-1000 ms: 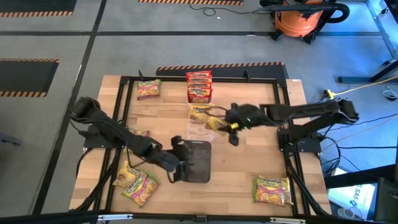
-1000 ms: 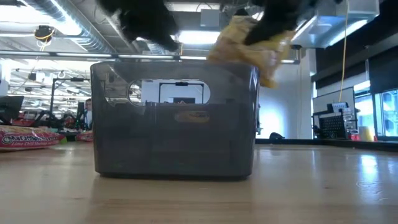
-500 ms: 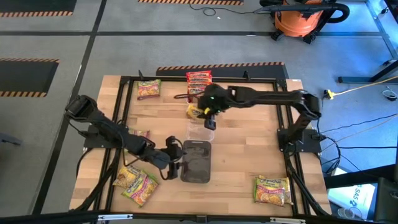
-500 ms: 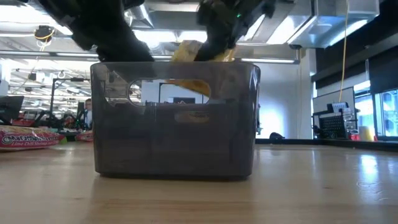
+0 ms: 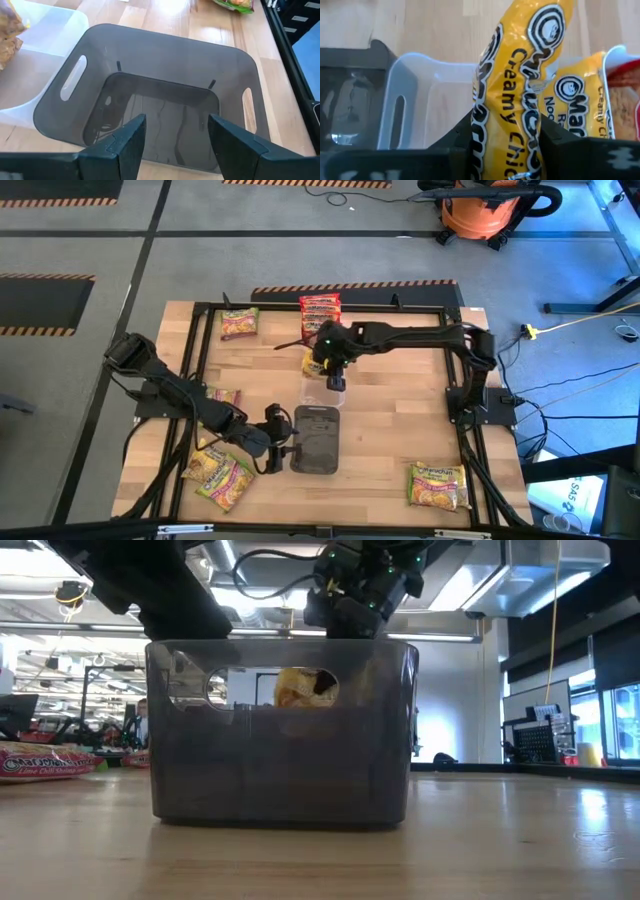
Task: Sort Maruchan noodles
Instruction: Put the yellow noodle pack into the transparent bin
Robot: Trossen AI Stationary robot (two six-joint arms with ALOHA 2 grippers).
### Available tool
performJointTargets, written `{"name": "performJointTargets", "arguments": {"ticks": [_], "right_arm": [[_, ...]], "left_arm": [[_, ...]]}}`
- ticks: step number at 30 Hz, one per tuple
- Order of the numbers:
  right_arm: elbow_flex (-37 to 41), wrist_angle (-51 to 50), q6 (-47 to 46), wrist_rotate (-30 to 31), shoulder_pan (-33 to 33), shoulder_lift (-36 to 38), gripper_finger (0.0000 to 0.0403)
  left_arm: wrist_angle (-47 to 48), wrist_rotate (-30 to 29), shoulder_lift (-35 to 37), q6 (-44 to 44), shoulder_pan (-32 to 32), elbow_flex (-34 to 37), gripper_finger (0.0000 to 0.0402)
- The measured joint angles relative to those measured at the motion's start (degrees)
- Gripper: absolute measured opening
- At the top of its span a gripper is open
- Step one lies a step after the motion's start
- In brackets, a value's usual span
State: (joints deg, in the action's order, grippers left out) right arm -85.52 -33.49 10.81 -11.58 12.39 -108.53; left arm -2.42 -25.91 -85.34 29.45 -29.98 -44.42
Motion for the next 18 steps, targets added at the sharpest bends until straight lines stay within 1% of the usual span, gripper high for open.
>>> {"name": "performJointTargets", "arguments": {"ticks": [4, 10, 18], "right_arm": [[0.04, -0.31, 0.20, 1.08, 0.13, -0.91, 0.0096], [0.09, -1.65, 0.31, 0.93, 0.42, -2.82, 0.0100], [0.11, -0.61, 0.55, 0.62, 0.38, -5.98, 0.0107]], "left_arm": [[-0.08, -0.15, 0.00, 0.00, 0.00, 0.00, 0.0208], [-0.22, -0.33, 0.00, 0.00, 0.00, 0.00, 0.0208], [-0.85, -0.09, 0.00, -0.02, 0.00, -0.07, 0.0208]]}}
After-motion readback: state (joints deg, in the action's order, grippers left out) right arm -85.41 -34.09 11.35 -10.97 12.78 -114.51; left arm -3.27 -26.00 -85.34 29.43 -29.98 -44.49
